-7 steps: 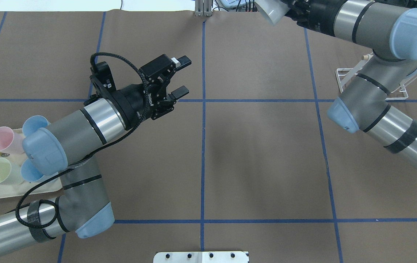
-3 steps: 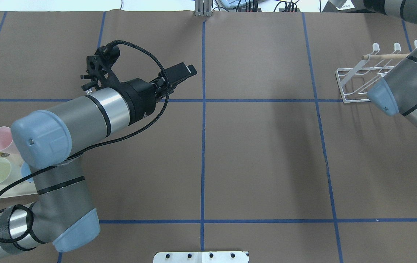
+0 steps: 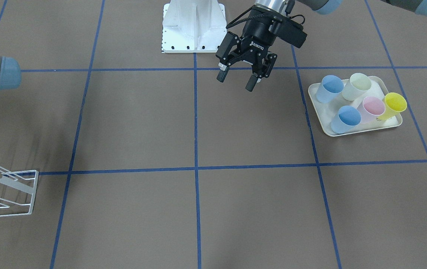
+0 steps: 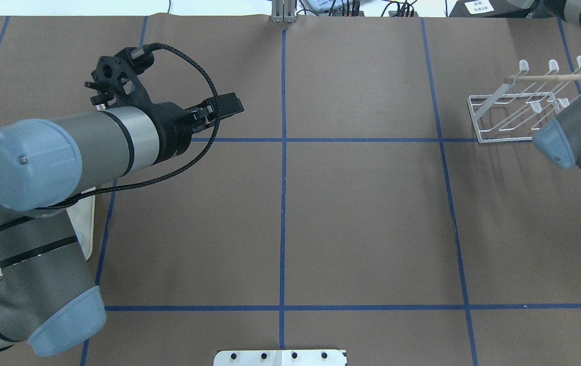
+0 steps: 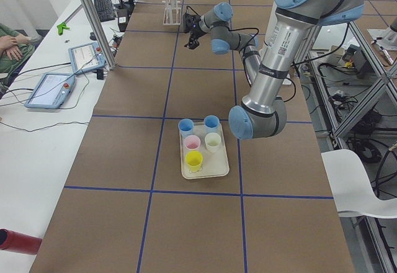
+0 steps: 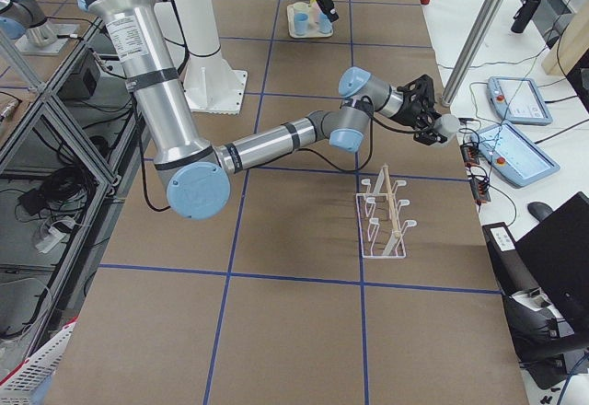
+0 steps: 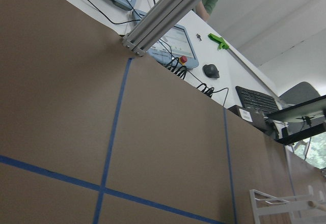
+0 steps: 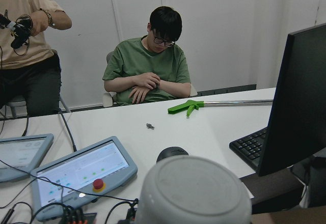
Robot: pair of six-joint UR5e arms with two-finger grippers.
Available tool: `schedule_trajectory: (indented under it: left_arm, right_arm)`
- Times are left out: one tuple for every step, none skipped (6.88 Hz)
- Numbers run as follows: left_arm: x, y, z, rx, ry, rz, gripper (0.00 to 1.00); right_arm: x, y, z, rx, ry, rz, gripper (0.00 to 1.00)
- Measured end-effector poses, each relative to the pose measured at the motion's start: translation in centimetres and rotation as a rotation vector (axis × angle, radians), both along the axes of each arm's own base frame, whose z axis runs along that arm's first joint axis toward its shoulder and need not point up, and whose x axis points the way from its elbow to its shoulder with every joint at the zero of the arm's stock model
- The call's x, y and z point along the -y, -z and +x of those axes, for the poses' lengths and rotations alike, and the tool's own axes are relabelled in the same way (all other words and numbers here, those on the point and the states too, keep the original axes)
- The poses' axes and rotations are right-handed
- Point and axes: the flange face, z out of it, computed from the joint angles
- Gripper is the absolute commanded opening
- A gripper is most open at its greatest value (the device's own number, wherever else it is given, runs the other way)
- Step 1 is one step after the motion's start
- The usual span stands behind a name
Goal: Transfer IKEA cup to right arm and place on rack
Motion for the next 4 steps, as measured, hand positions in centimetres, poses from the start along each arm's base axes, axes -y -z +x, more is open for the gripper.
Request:
schedule_trajectory:
  left_arm:
    - [0.0, -0.3, -0.5, 0.051, -0.007, -0.010, 0.99]
    - [-0.1, -0.5, -0.6, 0.072, -0.011, -0.016, 0.99]
    - [-0.1, -0.7, -0.6, 0.083, -0.012, -0.020, 0.99]
    - [-0.1, -0.8, -0.6, 0.089, -0.013, -0.023, 0.99]
  right_arm:
    - [-0.8, -2.9, 1.6, -0.090, -0.012, -0.014, 0.00]
    - [-1.8, -5.5, 2.9, -0.137, -0.021, -0.024, 0.00]
    - [-2.7, -8.0, 3.9, -0.161, -0.024, -0.022, 0.00]
    - [-3.1, -11.1, 4.5, -0.185, -0.024, -0.011, 0.00]
